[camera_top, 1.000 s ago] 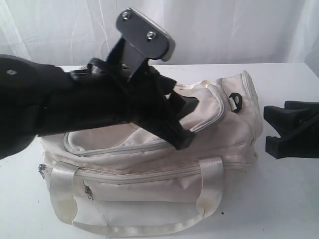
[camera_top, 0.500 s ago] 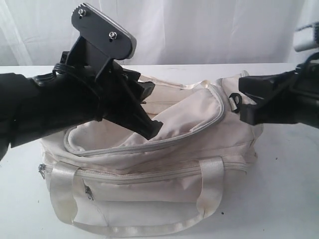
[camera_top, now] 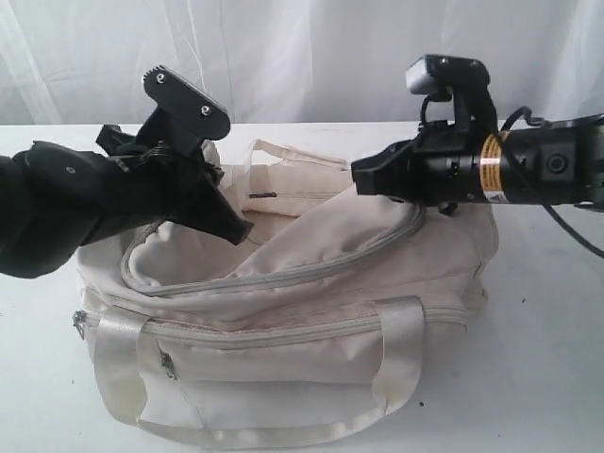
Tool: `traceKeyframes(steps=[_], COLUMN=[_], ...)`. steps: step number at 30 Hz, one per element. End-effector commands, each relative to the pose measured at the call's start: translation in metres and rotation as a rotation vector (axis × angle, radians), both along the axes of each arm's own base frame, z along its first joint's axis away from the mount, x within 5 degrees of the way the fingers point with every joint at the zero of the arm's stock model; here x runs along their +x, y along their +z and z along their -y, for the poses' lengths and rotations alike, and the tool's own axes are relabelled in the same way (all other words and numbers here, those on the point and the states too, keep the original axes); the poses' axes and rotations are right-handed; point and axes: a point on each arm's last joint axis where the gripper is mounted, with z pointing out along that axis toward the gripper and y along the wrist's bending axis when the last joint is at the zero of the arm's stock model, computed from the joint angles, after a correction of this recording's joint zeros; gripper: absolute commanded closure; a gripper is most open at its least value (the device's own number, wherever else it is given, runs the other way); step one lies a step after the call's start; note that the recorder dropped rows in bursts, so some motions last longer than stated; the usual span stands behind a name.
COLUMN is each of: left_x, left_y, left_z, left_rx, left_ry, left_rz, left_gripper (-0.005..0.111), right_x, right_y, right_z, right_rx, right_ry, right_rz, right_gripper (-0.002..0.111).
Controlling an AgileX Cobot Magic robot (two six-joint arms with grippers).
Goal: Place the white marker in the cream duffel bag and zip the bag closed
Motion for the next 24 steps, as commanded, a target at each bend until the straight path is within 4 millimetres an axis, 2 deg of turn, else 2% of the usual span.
traceKeyframes(steps=[1, 4, 6, 13, 19, 24], left_x=[0.01, 0.015, 0.015, 0.008, 0.007, 0.007], left_y=[-0.001, -0.011, -0.025, -0.065, -0.073, -0.072], left_z=[-0.019, -0.041, -0.058, -0.097, -0.121, -0.123], left_rx=[-0.001, -0.009, 0.015, 0.048, 0.032, -0.019], left_ry=[0.068, 0.142, 0.192, 0.323, 0.428, 0.456], left_rz=[-0.013, -0.062, -0.105, -0.227, -0.244, -0.249], left_gripper=[0.091, 0.091, 0.091, 0.091, 0.091, 0.091], right_x=[0.014, 0.02, 0.021, 0.023, 0.024, 0.025], right_y=[-0.03, -0.041, -0.042, -0.043, -0.045, -0.044], right_z=[0.011, 0.024, 0.026, 0.029, 0.036, 0.039], right_rx=[-0.174, -0.302, -0.318, -0.344, -0.392, -0.375], right_ry=[-0.097, -0.207, -0.226, -0.257, -0.316, -0.307], right_rz=[-0.049, -0.055, -0.057, -0.058, -0.059, -0.061], right_gripper=[0.108, 0.108, 0.108, 0.108, 0.108, 0.108])
